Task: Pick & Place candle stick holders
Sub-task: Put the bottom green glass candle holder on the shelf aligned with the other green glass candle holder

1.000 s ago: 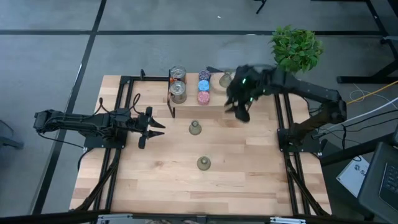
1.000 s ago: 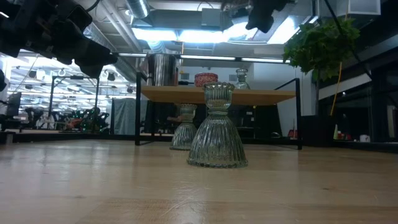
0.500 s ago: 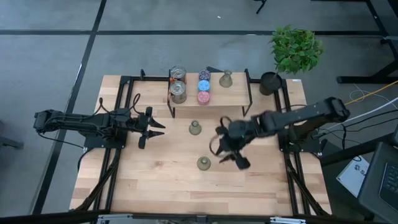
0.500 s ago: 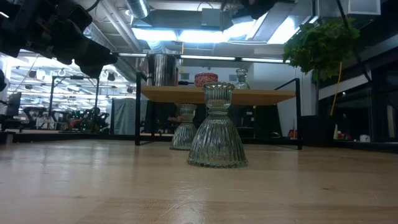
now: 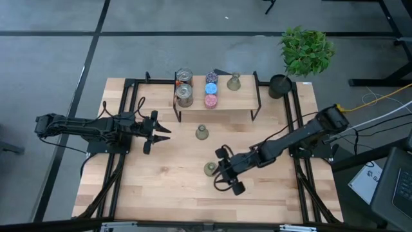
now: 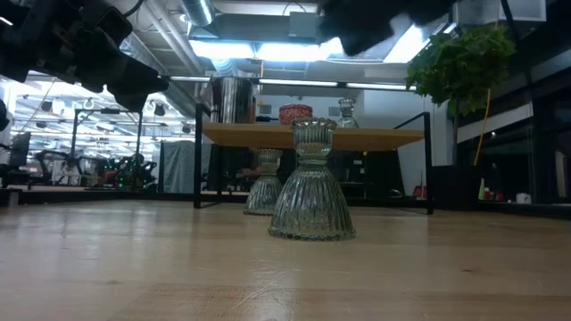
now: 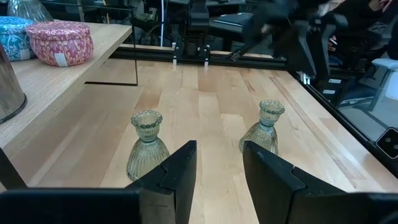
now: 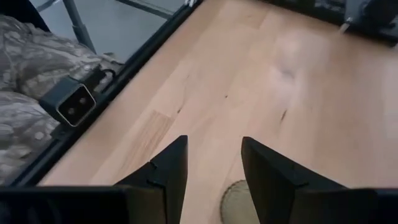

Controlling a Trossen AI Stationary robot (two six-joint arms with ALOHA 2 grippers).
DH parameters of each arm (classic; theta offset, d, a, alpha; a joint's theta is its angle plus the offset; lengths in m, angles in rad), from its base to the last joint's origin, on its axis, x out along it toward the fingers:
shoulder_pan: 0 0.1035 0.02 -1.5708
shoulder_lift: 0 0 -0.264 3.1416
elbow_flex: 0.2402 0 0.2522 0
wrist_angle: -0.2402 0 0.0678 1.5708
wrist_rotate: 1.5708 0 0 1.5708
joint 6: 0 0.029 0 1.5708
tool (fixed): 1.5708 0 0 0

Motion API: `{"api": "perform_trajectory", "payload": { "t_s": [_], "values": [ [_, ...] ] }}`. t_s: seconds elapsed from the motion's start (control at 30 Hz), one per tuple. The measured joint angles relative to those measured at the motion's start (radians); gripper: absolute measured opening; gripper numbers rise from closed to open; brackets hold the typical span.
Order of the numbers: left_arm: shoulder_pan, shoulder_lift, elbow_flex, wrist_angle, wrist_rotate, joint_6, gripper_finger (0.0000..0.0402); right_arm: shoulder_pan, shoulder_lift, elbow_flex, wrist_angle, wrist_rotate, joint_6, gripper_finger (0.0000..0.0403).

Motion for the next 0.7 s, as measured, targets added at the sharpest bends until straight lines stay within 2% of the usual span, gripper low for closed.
{"api": "perform_trajectory", "payload": {
  "t_s": [0.2,0.4,0.53,0.7],
  "values": [
    [0.000,0.000,0.000,0.000,0.000,0.000,0.0127,0.003,0.075,0.000,0.050,0.051,-0.001,0.0154],
    [0.000,0.000,0.000,0.000,0.000,0.000,0.0127,0.003,0.075,0.001,0.040,0.077,0.059,0.0154],
    [0.000,0.000,0.000,0.000,0.000,0.000,0.0127,0.003,0.075,0.001,-0.005,0.151,0.114,0.0154],
    [0.000,0.000,0.000,0.000,0.000,0.000,0.0127,0.002,0.075,0.001,-0.020,0.180,0.133,0.0154]
  ]
}}
